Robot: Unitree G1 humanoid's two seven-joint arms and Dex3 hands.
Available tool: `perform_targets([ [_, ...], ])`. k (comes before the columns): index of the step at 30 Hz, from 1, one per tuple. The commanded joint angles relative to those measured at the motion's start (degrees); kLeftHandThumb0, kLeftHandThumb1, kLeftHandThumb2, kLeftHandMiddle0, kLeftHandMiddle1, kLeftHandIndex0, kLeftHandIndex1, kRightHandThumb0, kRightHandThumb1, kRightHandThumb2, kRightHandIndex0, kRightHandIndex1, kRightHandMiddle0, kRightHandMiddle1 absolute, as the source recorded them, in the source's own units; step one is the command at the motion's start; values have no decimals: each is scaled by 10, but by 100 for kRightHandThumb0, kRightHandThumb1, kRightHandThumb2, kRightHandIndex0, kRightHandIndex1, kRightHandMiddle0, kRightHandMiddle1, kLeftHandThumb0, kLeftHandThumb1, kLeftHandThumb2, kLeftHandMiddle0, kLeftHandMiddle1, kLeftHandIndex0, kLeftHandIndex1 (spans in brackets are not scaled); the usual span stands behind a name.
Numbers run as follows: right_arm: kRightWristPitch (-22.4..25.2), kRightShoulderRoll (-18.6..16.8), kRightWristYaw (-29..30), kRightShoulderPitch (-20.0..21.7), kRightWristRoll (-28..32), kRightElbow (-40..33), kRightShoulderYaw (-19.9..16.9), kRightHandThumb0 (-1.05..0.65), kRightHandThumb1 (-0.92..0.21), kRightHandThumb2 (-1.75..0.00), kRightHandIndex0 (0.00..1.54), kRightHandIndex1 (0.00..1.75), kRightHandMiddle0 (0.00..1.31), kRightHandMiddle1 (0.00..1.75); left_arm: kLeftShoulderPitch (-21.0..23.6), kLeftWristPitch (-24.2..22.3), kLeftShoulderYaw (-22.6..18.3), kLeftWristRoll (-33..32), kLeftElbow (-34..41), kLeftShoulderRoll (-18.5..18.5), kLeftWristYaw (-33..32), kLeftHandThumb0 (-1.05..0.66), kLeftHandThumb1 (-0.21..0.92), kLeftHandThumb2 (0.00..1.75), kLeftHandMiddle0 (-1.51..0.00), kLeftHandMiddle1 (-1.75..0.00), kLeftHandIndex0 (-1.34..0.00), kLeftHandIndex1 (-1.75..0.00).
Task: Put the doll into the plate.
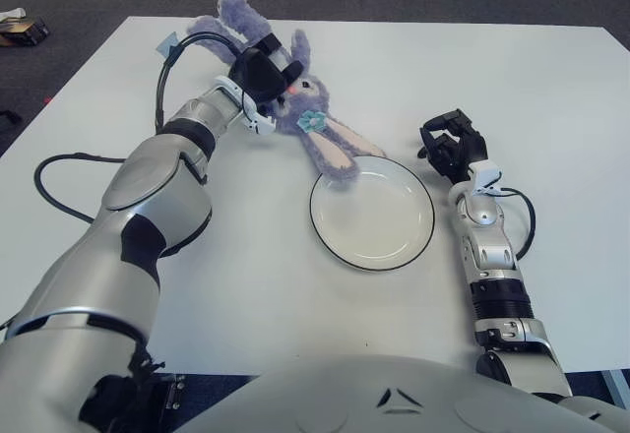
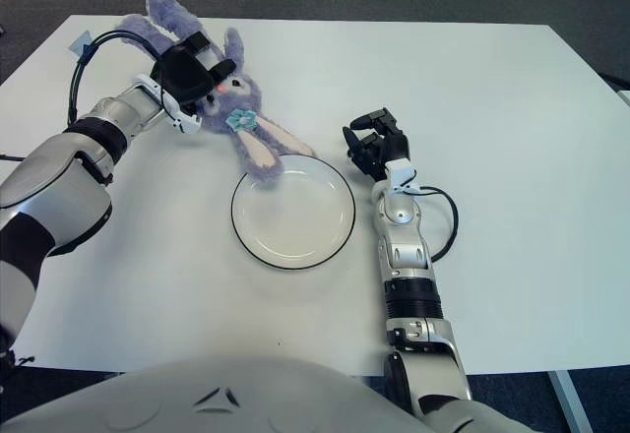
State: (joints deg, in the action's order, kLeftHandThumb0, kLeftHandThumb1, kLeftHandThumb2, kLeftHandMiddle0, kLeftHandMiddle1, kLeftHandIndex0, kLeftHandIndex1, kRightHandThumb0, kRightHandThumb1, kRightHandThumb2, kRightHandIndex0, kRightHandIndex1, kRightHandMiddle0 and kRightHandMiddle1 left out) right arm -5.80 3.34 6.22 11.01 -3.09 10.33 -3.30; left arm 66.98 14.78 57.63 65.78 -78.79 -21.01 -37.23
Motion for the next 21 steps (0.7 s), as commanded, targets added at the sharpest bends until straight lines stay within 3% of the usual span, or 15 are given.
perform_targets([
  [1, -5, -8, -2, -41, -2, 19, 5, -36, -92, -30, 72, 152, 43, 151, -26, 8, 11, 11, -7, 6, 12, -6, 90, 1, -14, -129, -76, -10],
  [6, -6, -8, -2, -41, -2, 19, 5, -36, -92, -30, 72, 152, 43, 151, -27, 11, 12, 11, -6, 7, 15, -6, 90, 1, -14, -129, -76, -10],
  [7, -7, -8, -2, -42, -2, 18, 6, -36, -92, -30, 72, 152, 43, 151, -27, 16, 12, 10, -6, 7, 19, 9, 91, 9, -27, -134, -76, -11],
  [11, -8, -9, -1, -44, -4, 14, 8, -36, -92, -31, 72, 152, 43, 152, -28, 29, 9, 6, -6, 5, 29, 30, 92, 20, -45, -140, -76, -13],
  [19, -7, -8, -1, -45, -4, 13, 9, -36, -92, -31, 72, 153, 42, 152, -28, 35, 5, 3, -6, 5, 36, 35, 92, 22, -50, -141, -76, -16],
  [21, -5, -9, 0, -45, -4, 9, 9, -36, -92, -31, 72, 153, 42, 152, -34, 85, -41, -48, -8, 1, 88, 35, 92, 22, -51, -141, -77, -17],
])
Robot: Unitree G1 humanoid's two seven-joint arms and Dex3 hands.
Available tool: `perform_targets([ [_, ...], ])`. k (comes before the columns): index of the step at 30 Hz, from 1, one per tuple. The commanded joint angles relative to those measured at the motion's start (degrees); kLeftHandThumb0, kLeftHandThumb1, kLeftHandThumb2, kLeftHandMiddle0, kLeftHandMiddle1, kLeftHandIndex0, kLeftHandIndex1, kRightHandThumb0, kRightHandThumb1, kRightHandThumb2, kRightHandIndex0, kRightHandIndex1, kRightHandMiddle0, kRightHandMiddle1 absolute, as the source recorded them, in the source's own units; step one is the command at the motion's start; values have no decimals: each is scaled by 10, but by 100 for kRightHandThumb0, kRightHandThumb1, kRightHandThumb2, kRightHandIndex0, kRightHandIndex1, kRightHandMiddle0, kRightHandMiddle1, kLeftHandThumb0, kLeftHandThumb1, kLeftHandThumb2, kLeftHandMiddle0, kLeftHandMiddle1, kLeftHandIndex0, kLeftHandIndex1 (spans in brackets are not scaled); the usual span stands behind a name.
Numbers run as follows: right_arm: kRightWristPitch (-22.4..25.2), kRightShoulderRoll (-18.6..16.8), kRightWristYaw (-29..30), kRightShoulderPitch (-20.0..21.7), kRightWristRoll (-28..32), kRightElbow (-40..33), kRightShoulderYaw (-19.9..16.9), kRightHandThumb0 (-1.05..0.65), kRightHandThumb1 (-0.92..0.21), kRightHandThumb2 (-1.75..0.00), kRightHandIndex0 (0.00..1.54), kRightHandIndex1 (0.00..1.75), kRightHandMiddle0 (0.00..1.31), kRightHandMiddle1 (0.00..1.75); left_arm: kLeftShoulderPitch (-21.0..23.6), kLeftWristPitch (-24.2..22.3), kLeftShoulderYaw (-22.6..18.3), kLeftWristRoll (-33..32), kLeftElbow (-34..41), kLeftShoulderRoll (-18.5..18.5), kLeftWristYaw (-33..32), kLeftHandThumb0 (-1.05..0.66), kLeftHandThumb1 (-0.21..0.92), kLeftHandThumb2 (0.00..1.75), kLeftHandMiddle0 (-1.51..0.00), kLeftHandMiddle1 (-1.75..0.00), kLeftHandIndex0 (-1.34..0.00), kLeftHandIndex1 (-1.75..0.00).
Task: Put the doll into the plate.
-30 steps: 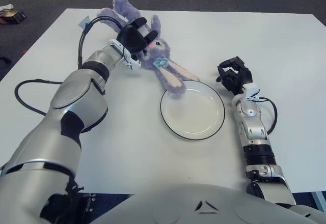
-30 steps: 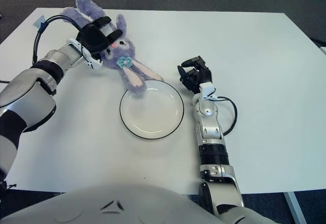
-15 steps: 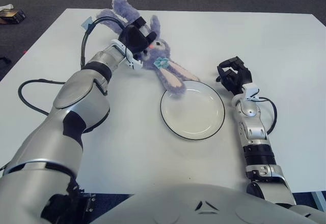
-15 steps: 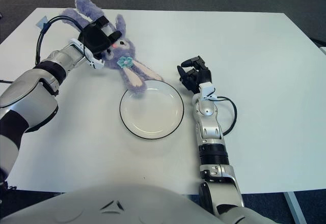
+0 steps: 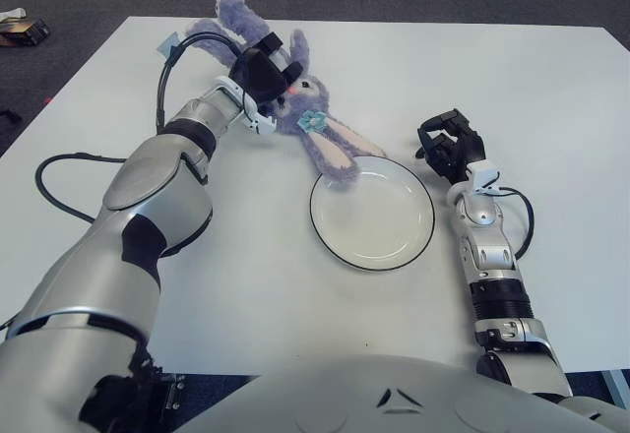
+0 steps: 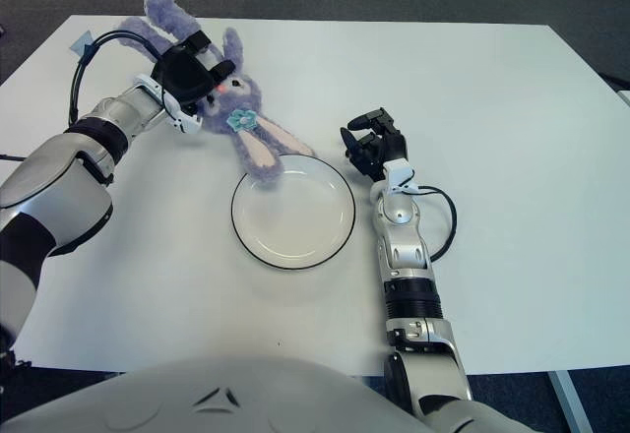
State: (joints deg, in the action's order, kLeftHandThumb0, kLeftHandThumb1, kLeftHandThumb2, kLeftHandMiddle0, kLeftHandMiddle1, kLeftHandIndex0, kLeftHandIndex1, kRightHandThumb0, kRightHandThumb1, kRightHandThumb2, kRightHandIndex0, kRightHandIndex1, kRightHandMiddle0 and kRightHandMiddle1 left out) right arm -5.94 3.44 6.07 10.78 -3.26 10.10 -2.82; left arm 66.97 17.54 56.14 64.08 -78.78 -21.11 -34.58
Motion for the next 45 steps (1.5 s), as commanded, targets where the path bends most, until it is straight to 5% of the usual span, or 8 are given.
perform_targets([
  [1, -3, -10, 1, -43, -3, 10, 5, -36, -92, -31, 72, 153, 42, 152, -36, 72, -40, -47, -9, 1, 77, 35, 92, 21, -52, -140, -77, -21],
  [3, -2, -10, 2, -43, -3, 9, 5, -36, -92, -31, 72, 153, 42, 152, -38, 89, -57, -67, -9, -1, 102, 35, 92, 21, -53, -140, -74, -29],
  [5, -1, -10, 2, -43, -3, 9, 5, -36, -92, -31, 72, 154, 42, 152, -39, 98, -65, -78, -8, -2, 118, 14, 92, 20, -52, -136, -61, -89],
  [7, -1, -10, 2, -43, -3, 9, 6, -36, -92, -31, 71, 154, 42, 152, -39, 100, -68, -82, -7, -2, 124, 7, 92, 20, -51, -135, -55, -110],
  [13, -1, -10, 3, -43, -4, 8, 7, -36, -92, -31, 71, 154, 42, 153, -47, 105, -116, -133, -8, -2, 186, 1, 92, 20, -50, -135, -51, -130],
  [17, -2, -11, 5, -43, -6, 8, 9, -36, -92, -32, 71, 155, 42, 153, -62, 113, -192, -216, -9, -4, 283, 0, 54, 96, -49, -165, -37, -165],
  [41, -4, -13, 9, -45, -8, 2, 16, -36, -92, -31, 71, 156, 42, 153, -99, 66, -325, -366, 110, -50, 461, -1, 53, 102, -47, -175, -35, -159],
  [45, -3, -16, 11, -44, -10, 4, 20, -36, -92, -31, 71, 156, 42, 153, -133, 36, -341, -383, 209, -68, 493, -1, 53, 103, -46, -174, -32, -162],
])
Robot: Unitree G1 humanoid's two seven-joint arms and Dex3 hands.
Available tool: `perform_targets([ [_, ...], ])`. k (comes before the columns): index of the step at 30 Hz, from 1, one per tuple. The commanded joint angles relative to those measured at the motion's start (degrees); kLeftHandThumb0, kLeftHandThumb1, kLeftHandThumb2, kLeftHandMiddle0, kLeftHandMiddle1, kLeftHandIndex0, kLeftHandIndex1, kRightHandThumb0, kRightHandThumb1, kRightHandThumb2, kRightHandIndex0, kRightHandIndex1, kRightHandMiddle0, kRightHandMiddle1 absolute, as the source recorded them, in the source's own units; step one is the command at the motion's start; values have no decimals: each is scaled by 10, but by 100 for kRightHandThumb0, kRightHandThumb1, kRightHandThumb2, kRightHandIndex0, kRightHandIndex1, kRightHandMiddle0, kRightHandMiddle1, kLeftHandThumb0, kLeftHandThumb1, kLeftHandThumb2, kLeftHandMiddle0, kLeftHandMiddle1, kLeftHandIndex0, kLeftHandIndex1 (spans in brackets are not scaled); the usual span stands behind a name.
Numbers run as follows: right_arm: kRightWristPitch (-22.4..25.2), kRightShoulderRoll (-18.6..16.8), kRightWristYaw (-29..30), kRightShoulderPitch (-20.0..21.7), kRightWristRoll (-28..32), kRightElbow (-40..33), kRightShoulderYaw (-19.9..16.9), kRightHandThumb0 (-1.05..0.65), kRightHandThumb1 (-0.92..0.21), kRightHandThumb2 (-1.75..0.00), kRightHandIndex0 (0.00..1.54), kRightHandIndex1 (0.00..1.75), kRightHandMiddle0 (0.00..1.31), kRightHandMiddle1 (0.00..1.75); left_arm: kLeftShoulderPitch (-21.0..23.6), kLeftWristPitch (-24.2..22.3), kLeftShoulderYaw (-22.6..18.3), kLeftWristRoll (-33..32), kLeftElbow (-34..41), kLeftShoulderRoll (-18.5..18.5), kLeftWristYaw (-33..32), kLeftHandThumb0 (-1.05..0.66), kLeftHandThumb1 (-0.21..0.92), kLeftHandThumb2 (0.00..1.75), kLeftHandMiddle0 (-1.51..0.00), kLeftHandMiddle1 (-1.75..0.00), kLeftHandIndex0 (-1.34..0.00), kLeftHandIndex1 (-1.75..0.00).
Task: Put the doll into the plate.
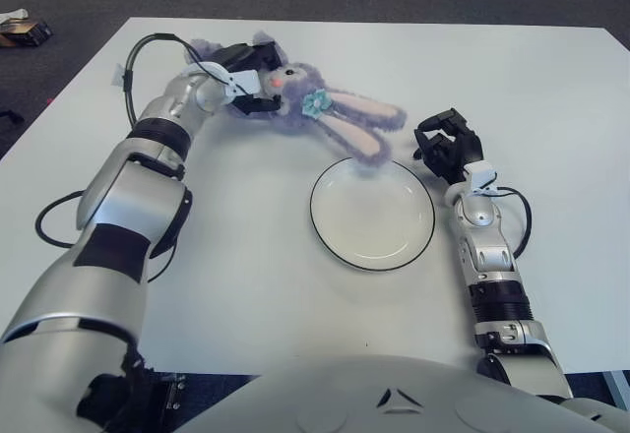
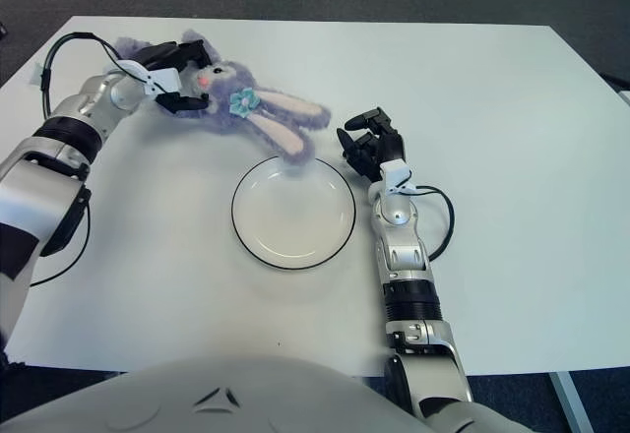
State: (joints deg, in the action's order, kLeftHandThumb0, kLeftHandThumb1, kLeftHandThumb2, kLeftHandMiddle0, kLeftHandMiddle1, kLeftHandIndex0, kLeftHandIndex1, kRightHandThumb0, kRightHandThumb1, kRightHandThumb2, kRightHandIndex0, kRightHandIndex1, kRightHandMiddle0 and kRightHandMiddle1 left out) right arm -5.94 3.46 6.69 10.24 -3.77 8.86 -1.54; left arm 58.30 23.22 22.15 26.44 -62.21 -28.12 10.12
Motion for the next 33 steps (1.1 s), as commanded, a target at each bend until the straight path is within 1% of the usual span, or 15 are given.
perform_targets([
  [1, -4, -17, 5, -38, -5, 18, 8, -36, -92, -31, 71, 156, 42, 152, -51, -27, -2, -8, 55, 1, 50, -1, 53, 103, -46, -174, -32, -163],
  [5, -4, -17, 6, -37, -5, 19, 9, -36, -92, -31, 71, 156, 42, 152, -69, -53, -9, -11, 97, -3, 64, -1, 55, 101, -45, -174, -29, -165],
  [10, -4, -16, 7, -38, -4, 19, 11, -36, -92, -31, 71, 155, 43, 152, -81, -72, -14, -10, 126, -5, 73, -1, 57, 99, -43, -174, -27, -166],
  [11, -4, -17, 9, -37, -5, 20, 12, -36, -92, -31, 71, 155, 43, 152, -82, -78, -16, -17, 128, 1, 85, -1, 57, 99, -43, -174, -27, -166],
  [13, -3, -18, 10, -36, -6, 21, 13, -36, -92, -31, 71, 155, 43, 152, -83, -88, -19, -29, 132, 11, 105, -1, 63, 90, -41, -173, -26, -163],
  [16, -2, -19, 12, -36, -6, 21, 15, -36, -92, -31, 71, 155, 43, 152, -85, -106, -24, -40, 141, 24, 120, -1, 66, 85, -39, -172, -25, -161],
  [20, 0, -19, 14, -35, -6, 20, 16, -36, -92, -30, 72, 155, 43, 151, -89, -124, -29, -47, 156, 31, 129, -1, 67, 83, -39, -172, -25, -161],
  [26, 0, -19, 15, -35, -6, 20, 17, -36, -92, -30, 72, 155, 43, 151, -93, -133, -32, -46, 167, 32, 133, -1, 68, 83, -38, -171, -25, -161],
  [27, 2, -19, 15, -34, -7, 20, 18, -36, -92, -30, 72, 155, 43, 151, -97, -152, -37, -59, 186, 46, 145, -1, 68, 82, -38, -171, -25, -161],
  [30, 5, -19, 15, -31, -8, 22, 20, -36, -92, -30, 72, 156, 43, 151, -102, -184, -42, -79, 215, 71, 162, -1, 72, 74, -37, -170, -26, -156],
  [32, 5, -18, 14, -30, -8, 23, 21, -36, -92, -30, 72, 156, 43, 151, -102, -188, -40, -77, 219, 74, 163, -1, 75, 69, -36, -169, -26, -154],
  [33, 5, -17, 13, -30, -8, 24, 21, -36, -92, -30, 72, 156, 43, 151, -102, -190, -39, -76, 220, 76, 164, -1, 79, 61, -36, -166, -26, -153],
])
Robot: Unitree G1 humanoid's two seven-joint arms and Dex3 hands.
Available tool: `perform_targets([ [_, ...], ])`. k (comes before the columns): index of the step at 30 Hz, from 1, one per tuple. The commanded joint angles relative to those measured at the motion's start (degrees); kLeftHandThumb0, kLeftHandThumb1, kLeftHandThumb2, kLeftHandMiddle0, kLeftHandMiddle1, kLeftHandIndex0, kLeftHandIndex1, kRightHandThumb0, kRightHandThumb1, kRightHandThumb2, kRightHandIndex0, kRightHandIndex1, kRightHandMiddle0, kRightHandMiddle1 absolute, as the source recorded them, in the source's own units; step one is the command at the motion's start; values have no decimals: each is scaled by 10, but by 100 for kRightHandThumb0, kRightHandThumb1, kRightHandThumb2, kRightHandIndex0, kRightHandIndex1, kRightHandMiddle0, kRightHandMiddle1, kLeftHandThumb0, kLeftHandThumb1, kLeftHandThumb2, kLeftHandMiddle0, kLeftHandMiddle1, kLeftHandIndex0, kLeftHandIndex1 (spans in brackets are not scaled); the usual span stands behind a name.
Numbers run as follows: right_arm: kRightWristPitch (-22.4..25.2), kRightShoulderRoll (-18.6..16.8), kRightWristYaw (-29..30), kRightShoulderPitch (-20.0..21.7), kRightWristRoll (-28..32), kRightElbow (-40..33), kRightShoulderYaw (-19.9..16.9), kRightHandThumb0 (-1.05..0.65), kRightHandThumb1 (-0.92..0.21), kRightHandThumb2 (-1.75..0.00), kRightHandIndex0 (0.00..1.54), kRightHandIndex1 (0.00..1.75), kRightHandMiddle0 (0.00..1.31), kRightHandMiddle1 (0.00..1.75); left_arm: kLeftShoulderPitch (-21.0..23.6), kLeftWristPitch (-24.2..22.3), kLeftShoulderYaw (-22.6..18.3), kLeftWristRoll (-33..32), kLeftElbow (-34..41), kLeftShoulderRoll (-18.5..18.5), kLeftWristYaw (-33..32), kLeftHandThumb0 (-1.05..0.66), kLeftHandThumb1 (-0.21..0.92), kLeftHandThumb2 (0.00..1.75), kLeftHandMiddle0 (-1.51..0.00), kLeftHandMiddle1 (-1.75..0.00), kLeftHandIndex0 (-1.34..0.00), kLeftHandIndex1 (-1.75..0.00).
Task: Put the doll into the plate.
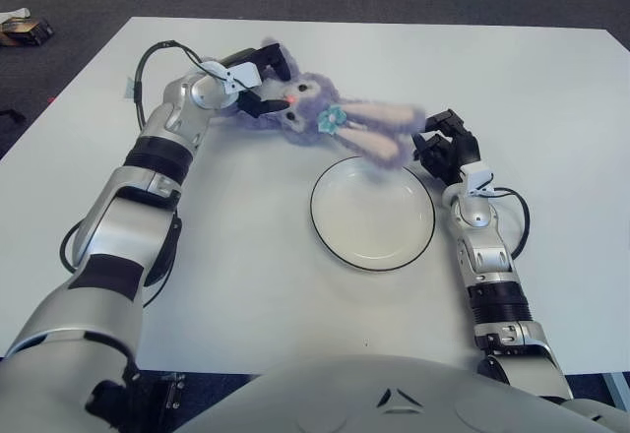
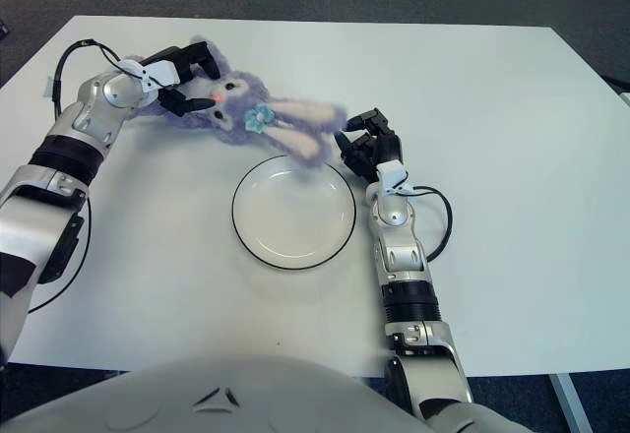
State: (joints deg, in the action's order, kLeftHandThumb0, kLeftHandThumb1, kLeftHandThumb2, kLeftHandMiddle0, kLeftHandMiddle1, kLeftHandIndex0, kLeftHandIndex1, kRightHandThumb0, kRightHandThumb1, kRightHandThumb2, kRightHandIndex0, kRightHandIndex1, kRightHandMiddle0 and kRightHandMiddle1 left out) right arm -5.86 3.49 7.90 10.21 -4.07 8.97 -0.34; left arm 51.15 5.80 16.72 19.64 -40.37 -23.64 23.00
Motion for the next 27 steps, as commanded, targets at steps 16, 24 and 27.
perform_targets([
  [16, 1, -13, -7, -28, -2, 28, 10, -36, -92, -31, 72, 157, 42, 152, -21, -47, 27, 1, 14, 65, 41, -1, 92, 35, -39, -154, -29, -147],
  [24, 0, -11, -14, -27, 2, 29, 9, -36, -92, -31, 72, 157, 42, 152, -10, -72, 38, 12, 9, 100, 16, -1, 92, 36, -38, -157, -27, -146],
  [27, -1, -10, -18, -26, 4, 30, 8, -36, -92, -31, 72, 157, 42, 152, -5, -88, 33, 9, 4, 116, 10, -1, 92, 38, -37, -162, -26, -143],
])
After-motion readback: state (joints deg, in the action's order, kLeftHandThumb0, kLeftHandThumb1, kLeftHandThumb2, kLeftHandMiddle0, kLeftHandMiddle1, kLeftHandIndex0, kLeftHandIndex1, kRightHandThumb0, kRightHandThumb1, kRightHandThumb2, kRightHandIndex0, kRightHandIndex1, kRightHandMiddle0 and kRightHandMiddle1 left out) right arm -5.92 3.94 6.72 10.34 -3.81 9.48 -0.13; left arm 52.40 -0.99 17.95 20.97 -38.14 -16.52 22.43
